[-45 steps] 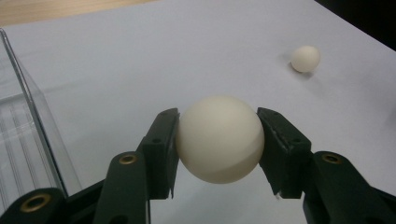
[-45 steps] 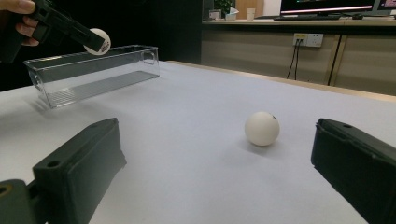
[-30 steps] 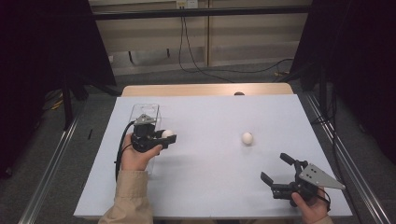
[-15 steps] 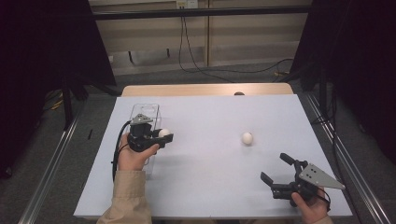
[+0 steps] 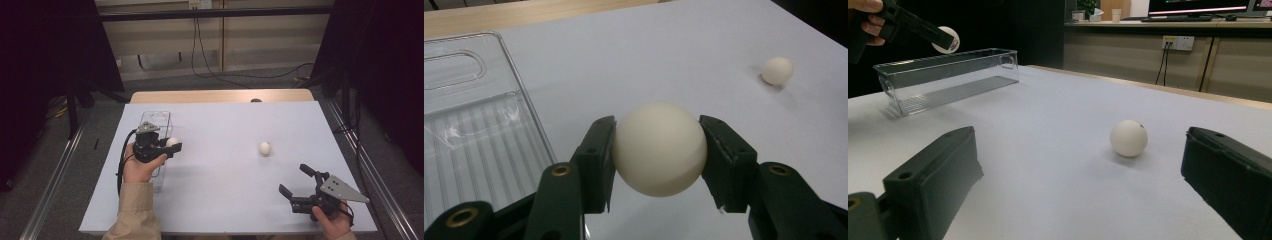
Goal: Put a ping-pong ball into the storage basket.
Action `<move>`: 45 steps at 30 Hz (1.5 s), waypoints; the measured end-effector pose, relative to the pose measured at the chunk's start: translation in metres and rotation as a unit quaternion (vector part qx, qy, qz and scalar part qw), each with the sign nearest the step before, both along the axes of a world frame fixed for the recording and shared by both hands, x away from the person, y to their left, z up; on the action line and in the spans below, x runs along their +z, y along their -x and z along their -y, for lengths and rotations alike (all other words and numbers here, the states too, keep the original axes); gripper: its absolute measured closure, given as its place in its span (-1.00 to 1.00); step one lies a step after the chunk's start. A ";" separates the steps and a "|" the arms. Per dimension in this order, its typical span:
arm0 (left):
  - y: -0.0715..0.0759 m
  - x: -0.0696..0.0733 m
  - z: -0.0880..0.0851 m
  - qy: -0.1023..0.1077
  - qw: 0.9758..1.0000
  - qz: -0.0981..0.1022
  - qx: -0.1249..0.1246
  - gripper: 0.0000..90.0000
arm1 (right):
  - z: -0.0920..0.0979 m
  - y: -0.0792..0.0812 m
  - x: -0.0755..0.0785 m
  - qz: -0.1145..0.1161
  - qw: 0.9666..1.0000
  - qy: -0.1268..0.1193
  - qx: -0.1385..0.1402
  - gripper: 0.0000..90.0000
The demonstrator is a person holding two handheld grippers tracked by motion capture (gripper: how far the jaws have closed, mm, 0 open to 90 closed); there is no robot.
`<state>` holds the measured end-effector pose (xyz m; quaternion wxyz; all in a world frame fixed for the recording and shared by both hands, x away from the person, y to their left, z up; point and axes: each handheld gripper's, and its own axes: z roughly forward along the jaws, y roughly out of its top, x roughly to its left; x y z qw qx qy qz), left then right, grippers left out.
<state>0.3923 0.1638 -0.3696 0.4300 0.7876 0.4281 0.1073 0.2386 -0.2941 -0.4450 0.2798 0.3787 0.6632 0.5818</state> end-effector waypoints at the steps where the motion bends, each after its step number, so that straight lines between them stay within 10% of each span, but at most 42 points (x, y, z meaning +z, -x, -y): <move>1: 0.000 0.000 -0.001 -0.001 1.000 0.001 0.000 0.13 | 0.000 0.000 0.000 0.000 1.000 0.000 0.000 -0.97; 45: -0.002 -0.002 -0.024 -0.005 0.999 0.011 0.037 0.13 | 0.000 0.000 0.000 0.000 1.000 -0.001 0.001 -0.97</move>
